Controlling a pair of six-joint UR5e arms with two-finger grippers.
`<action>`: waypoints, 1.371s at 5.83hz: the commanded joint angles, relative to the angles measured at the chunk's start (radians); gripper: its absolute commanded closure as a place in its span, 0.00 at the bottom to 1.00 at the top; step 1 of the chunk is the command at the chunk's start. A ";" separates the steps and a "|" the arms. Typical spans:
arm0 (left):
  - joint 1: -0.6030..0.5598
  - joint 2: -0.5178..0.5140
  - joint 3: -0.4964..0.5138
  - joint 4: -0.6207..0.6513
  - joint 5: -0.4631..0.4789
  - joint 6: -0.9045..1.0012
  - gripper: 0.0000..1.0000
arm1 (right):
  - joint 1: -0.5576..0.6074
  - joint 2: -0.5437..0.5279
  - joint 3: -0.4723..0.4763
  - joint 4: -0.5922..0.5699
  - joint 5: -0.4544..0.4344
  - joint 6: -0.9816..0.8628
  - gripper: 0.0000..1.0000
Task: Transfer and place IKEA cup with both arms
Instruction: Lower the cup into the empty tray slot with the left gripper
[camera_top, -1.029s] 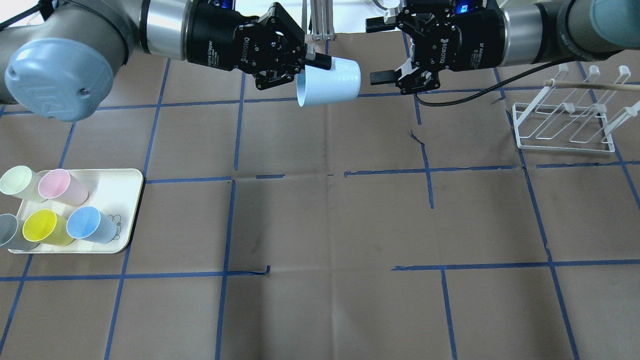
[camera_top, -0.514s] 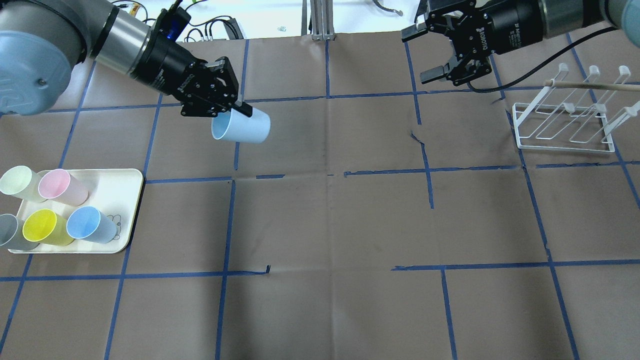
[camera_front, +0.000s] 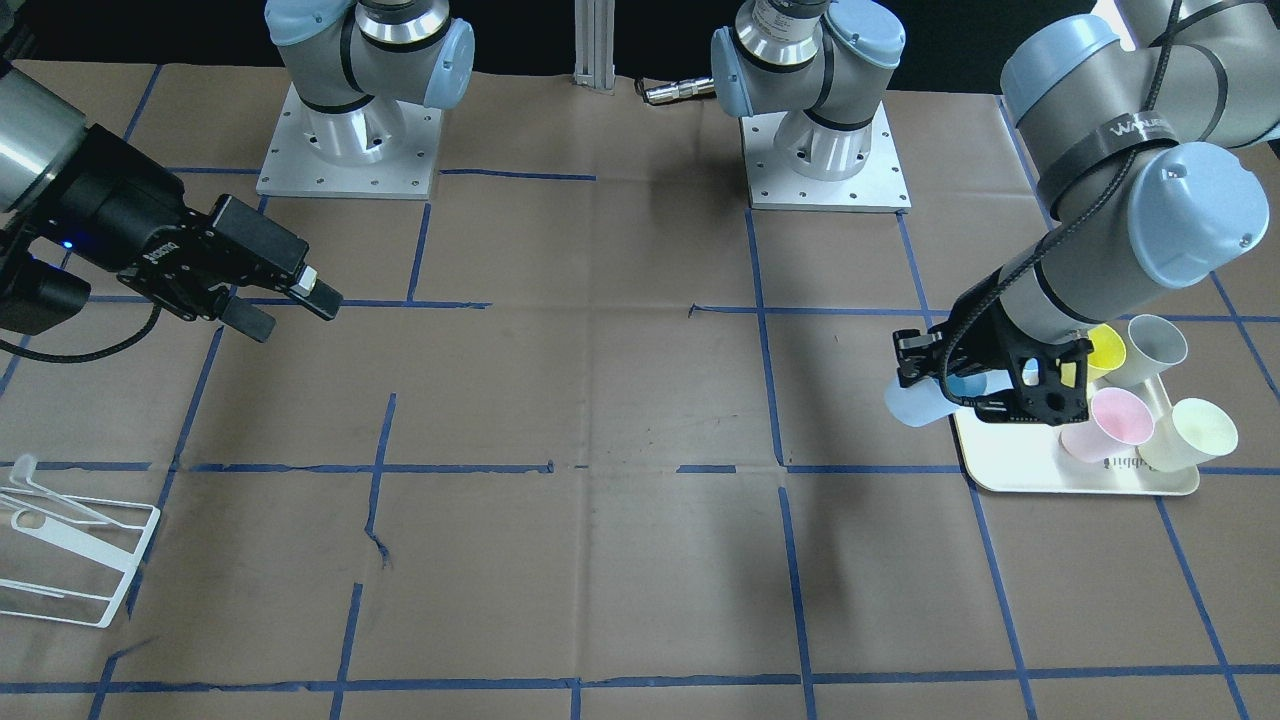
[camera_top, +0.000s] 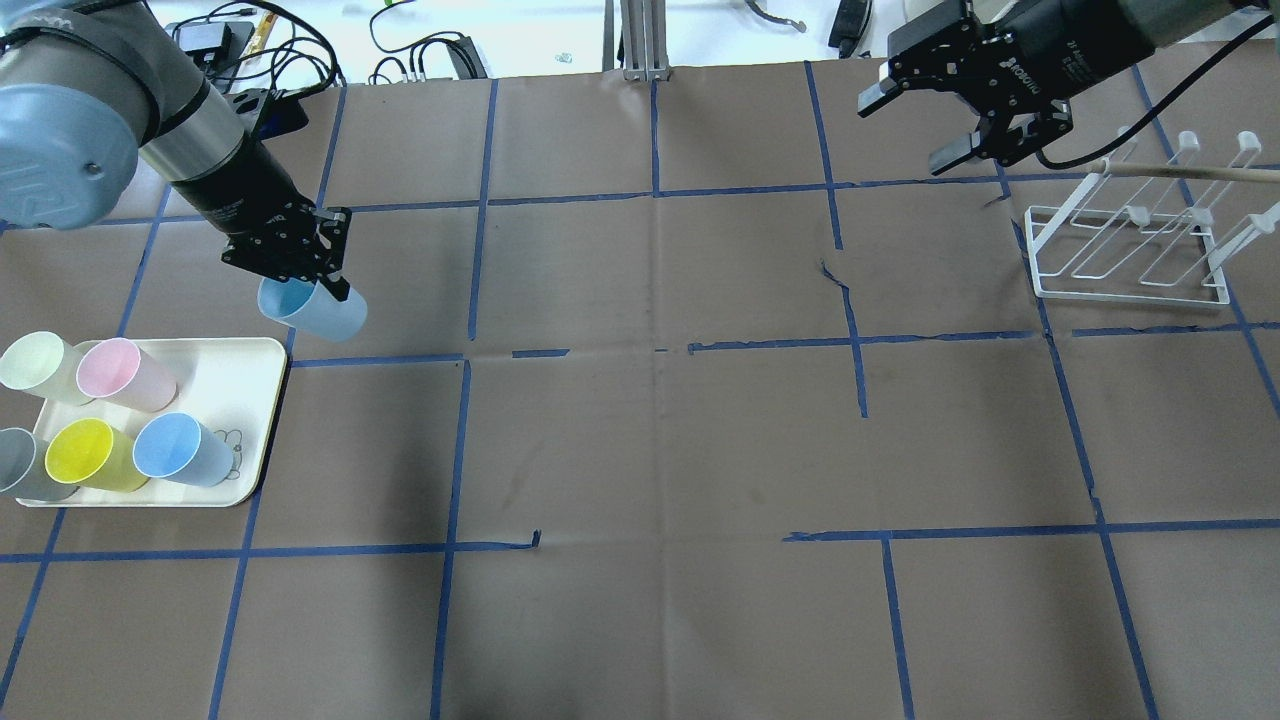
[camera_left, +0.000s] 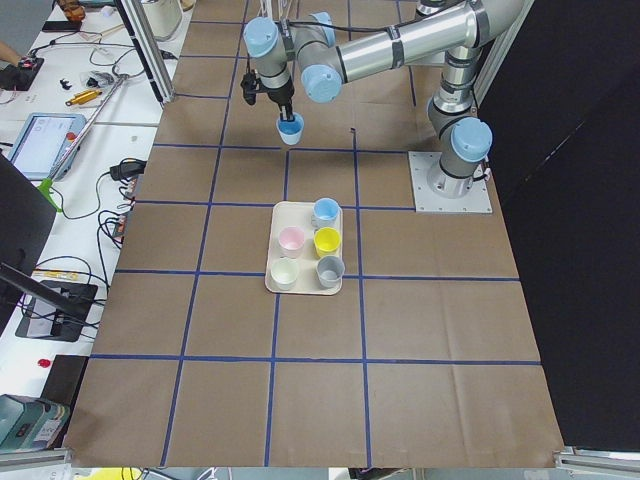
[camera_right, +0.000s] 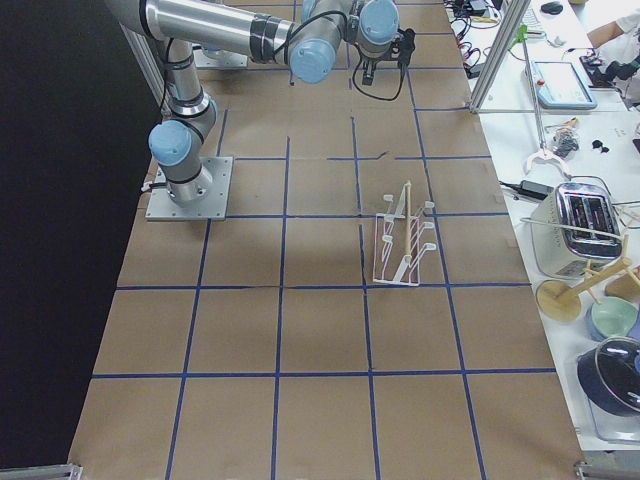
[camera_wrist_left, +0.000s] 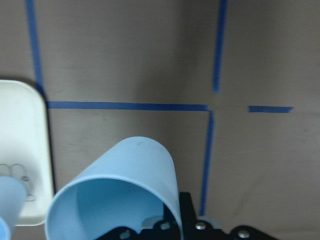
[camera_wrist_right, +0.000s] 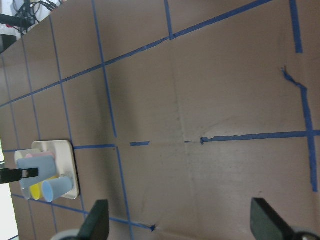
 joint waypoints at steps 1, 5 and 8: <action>0.065 -0.084 -0.003 0.085 0.185 0.123 0.99 | 0.124 -0.002 0.000 -0.097 -0.324 0.094 0.00; 0.183 -0.164 -0.072 0.232 0.202 0.263 0.99 | 0.293 0.032 -0.081 -0.107 -0.610 0.215 0.00; 0.188 -0.195 -0.107 0.240 0.210 0.262 0.96 | 0.265 0.044 -0.109 -0.101 -0.562 0.215 0.00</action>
